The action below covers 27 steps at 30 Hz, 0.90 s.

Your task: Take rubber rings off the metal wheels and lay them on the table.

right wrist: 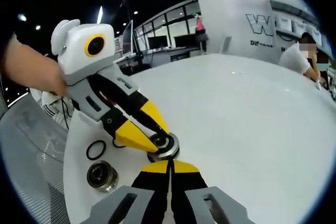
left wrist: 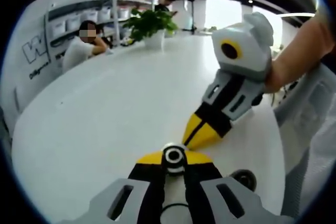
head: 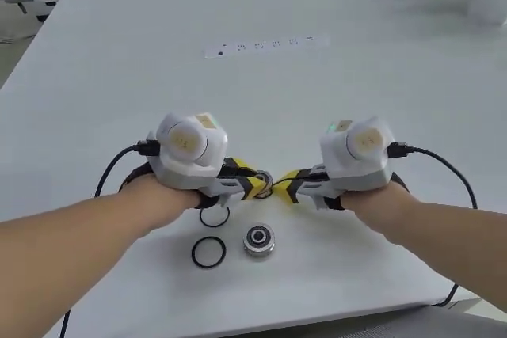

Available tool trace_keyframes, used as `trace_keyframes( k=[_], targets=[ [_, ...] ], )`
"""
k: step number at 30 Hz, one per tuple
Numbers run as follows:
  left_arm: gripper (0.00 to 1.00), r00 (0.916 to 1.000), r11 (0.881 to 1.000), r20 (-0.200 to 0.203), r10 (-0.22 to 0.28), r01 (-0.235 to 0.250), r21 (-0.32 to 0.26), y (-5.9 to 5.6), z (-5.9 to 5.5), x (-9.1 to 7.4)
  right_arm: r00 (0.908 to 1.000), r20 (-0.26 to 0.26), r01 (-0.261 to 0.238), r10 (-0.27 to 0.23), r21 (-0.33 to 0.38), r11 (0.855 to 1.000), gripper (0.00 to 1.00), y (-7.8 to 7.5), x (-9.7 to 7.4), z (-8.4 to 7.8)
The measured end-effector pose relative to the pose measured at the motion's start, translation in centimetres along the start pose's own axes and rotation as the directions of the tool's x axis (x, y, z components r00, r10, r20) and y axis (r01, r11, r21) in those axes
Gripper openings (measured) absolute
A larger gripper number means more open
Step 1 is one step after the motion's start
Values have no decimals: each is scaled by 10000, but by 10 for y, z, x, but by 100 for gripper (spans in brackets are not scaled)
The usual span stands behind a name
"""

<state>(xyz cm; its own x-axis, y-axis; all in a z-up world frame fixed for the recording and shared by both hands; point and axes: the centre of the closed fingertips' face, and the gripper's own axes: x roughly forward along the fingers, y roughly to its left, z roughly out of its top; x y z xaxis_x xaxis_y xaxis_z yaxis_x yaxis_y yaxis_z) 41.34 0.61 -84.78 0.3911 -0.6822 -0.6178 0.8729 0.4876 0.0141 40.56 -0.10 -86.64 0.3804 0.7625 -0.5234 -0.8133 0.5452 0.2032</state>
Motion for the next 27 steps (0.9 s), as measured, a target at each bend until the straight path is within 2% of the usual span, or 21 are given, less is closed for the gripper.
trace_keyframes(
  k=[2, 5, 7, 8, 11, 14, 21, 27],
  targets=[
    [13, 10000, 10000, -56, 55, -55, 52, -1, 1, 0, 9995, 300, 6, -18, 423, 9991, 0, -2, -1, 4],
    [12, 9999, 9999, -106, 91, -90, 102, 0, -1, -1, 9996, 299, -10, -11, 706, 9975, 0, -4, -3, 4],
    [12, 9999, 9999, -107, 87, -85, 100, 1, -1, -1, 9975, 689, 107, -185, 1131, 9935, 0, -5, -6, 10],
    [12, 9999, 9999, -112, 88, -86, 105, 1, -1, -1, 9964, 831, 21, -155, 1584, 9874, 0, -3, -8, 13],
    [12, 9999, 9999, -145, 77, -76, 112, -1, 0, -1, 9966, 803, 47, -165, 1450, 9894, 0, -1, -10, 14],
    [12, 9998, 9999, -181, 56, -54, 96, -4, 0, -1, 9942, 1026, 109, -314, 1945, 9808, 0, 0, -10, 18],
    [12, 9991, 9996, -394, 182, -175, 202, -1, -1, 1, 9940, 1087, -99, -149, 2238, 9746, 0, 2, -10, 20],
    [12, 9989, 9995, -431, 206, -195, 251, -1, -2, 1, 9942, 1077, -273, 39, 2169, 9758, 0, 3, -10, 21]
  ],
)
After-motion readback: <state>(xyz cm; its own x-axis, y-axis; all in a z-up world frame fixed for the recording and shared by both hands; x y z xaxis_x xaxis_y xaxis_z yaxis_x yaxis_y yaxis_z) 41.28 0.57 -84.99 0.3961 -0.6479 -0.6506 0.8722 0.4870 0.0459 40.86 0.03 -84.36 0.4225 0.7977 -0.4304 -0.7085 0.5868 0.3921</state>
